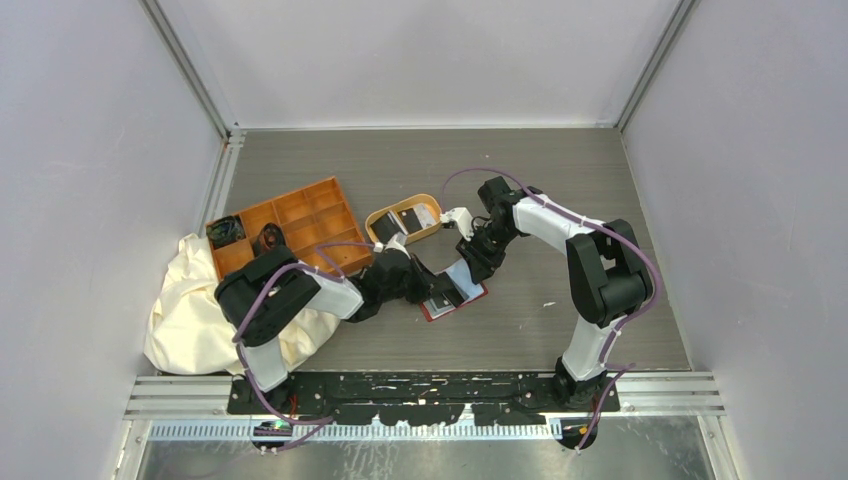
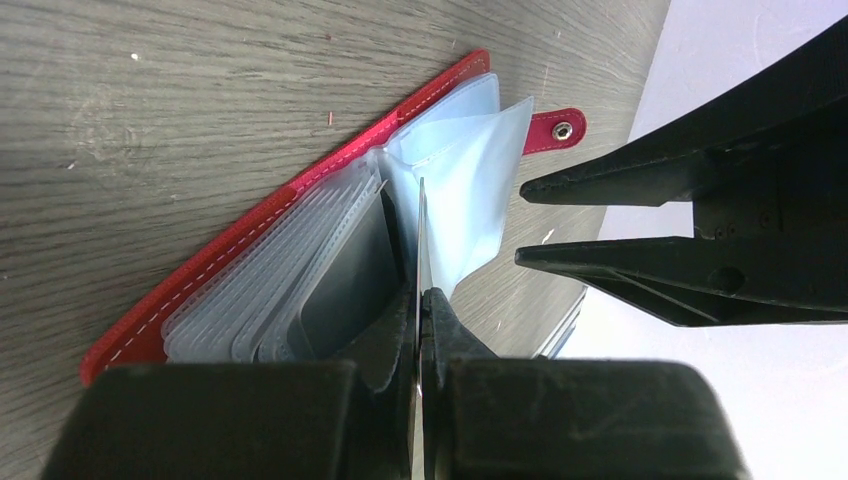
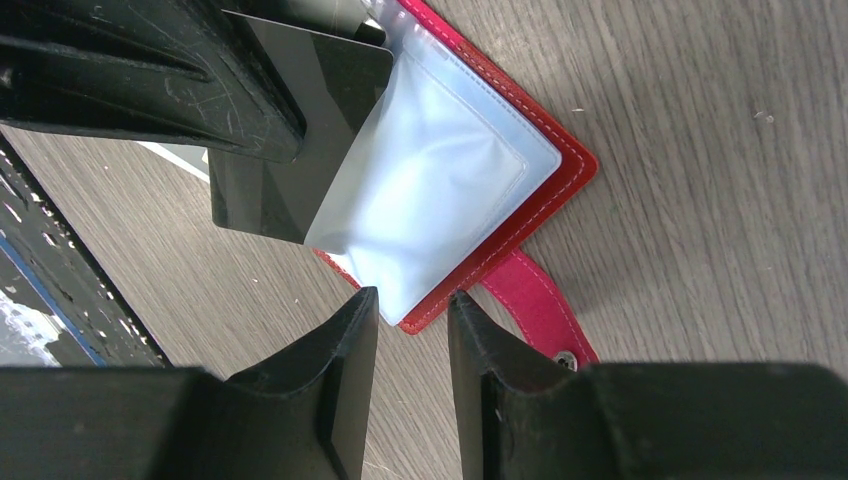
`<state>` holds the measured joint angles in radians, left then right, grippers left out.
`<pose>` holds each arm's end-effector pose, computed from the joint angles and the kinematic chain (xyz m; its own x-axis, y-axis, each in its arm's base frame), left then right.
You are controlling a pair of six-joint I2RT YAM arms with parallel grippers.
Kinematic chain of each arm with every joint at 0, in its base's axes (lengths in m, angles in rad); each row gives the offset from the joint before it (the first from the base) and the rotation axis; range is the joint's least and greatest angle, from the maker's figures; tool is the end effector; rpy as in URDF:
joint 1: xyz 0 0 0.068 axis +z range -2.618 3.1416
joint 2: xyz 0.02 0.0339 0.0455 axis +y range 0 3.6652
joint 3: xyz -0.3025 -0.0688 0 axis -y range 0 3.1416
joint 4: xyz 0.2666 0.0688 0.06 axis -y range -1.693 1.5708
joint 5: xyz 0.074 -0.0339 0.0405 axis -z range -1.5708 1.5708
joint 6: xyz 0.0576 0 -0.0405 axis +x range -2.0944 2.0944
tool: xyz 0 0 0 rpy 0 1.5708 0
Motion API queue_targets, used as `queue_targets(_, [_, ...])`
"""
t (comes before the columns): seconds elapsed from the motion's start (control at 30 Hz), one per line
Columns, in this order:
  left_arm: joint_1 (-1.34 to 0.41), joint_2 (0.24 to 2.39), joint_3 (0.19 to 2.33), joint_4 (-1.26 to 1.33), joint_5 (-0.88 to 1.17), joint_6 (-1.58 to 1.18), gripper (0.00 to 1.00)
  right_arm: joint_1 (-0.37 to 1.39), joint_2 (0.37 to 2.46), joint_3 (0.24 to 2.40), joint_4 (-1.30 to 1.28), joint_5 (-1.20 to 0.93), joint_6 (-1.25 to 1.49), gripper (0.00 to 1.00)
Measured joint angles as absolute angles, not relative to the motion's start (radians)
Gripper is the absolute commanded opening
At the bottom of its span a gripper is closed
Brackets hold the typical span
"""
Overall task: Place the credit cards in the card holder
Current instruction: Insert the credit card into the card holder.
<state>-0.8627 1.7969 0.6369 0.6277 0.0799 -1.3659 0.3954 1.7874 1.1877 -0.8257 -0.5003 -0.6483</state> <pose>0.2323 -0.2784 0.1211 -0.8523 -0.5052 -0.1357 -0.1600 0.4987 -0.8519 0.3188 0.1630 0.1848 -0.4850 -0.7766 -0.4021 -0.8719 0.3940 0.2908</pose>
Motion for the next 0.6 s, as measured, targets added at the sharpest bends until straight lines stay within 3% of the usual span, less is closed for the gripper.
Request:
queue_targets(0.37, [-0.823, 1.816, 0.644, 0.645, 0.14, -1.348, 0.01, 0.395, 1.787, 1.188, -0.828, -0.504, -0.648, 0.38])
queue_targets(0.6, [-0.796, 1.869, 0.651, 0.728, 0.202, -1.319, 0.06, 0.395, 1.782, 1.192, -0.827, -0.515, -0.627, 0.41])
